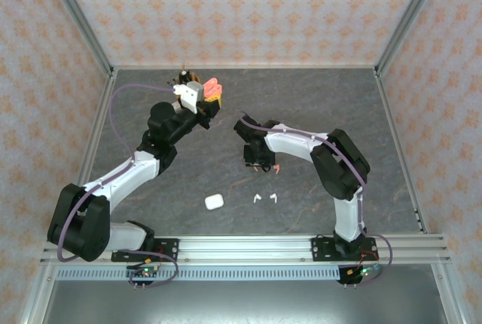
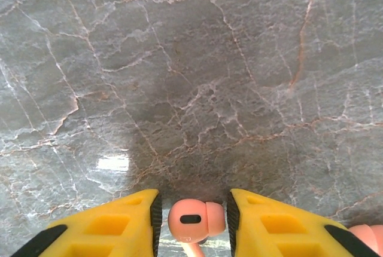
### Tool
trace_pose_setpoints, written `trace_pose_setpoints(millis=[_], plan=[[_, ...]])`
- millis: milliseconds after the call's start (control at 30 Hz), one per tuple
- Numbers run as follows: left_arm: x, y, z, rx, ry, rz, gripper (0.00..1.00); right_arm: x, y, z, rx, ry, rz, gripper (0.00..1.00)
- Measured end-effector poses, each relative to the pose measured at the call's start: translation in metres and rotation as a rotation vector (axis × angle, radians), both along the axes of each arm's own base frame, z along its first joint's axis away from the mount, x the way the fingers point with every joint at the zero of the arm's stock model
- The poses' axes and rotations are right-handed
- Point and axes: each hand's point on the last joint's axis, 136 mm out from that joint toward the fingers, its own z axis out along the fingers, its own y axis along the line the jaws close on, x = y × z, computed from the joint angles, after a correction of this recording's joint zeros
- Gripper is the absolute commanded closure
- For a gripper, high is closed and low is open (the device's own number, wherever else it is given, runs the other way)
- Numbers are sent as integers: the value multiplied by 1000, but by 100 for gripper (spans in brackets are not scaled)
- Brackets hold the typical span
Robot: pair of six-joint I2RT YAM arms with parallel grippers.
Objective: Insert the wireless bluetooth earbuds into the charging case
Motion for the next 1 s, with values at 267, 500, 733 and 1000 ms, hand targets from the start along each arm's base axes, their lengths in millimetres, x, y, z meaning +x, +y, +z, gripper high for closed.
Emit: trace_pose_setpoints(millis=[267,500,733,1000], plan=[[0,0,1,-4,-2,0,100,-1,1,0,0,0,-1,71],[0,0,1,-8,-2,0,100,0,1,0,1,0,-1,72],[0,0,1,-8,-2,-3,100,0,1,0,5,-6,-3,75],[0,0,1,-8,-2,-4,100,1,-2,2,20,-41,-16,76]])
